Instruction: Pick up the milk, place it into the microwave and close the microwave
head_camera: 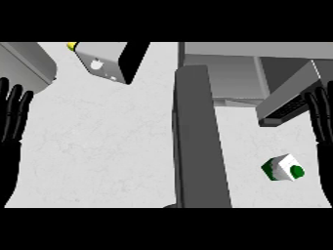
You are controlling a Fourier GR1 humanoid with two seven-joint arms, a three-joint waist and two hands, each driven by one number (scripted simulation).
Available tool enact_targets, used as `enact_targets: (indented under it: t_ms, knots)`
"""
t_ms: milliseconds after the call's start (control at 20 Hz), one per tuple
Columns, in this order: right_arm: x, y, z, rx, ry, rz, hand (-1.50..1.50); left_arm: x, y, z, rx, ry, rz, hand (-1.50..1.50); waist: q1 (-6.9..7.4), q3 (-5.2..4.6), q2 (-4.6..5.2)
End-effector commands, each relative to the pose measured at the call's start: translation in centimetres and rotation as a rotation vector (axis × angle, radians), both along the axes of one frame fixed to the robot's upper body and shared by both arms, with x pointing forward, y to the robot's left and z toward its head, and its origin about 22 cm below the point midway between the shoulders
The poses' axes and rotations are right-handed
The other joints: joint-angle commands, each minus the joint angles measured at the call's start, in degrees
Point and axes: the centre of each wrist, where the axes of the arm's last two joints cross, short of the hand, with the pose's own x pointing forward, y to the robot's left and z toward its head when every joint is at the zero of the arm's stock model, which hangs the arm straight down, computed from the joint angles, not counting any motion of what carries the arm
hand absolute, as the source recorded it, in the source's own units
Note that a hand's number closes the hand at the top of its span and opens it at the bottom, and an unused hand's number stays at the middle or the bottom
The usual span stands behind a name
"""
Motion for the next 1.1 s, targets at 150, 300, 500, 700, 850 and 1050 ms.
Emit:
enact_targets:
  t_ms: [150, 300, 500, 700, 850, 1050]
  knots:
    - [-2.2, -3.7, -0.4, -0.064, 0.010, 0.198, -1.50, 1.4, 2.2, -0.8, 0.014, 0.005, -0.004, -1.50, -1.91, 1.75, -2.74]
    - [-2.3, -4.8, -0.6, -0.015, 0.053, 0.393, -1.50, 0.9, -0.8, -1.7, -0.199, 0.107, -0.096, -1.50, -2.56, 1.78, -2.75]
    - [-4.6, -9.8, 0.2, 0.004, 0.039, 0.383, -1.50, -2.8, 1.6, -1.7, -0.201, 0.116, -0.136, -1.50, -1.31, 1.73, -3.02]
    - [-5.8, -11.8, -1.9, -0.002, 0.083, 0.333, -1.50, -5.4, 2.2, -1.4, -0.222, 0.104, -0.125, -1.50, -1.02, 1.73, -2.89]
    - [-5.5, -11.4, -0.2, -0.020, 0.122, 0.295, -1.50, -5.7, 2.6, -0.9, -0.211, 0.096, -0.131, -1.50, -1.07, 1.70, -2.81]
    - [-4.2, -13.0, -3.3, -0.051, 0.140, 0.258, -1.50, -8.3, 4.6, 0.4, -0.200, 0.105, -0.136, -1.50, -0.67, 1.73, -2.80]
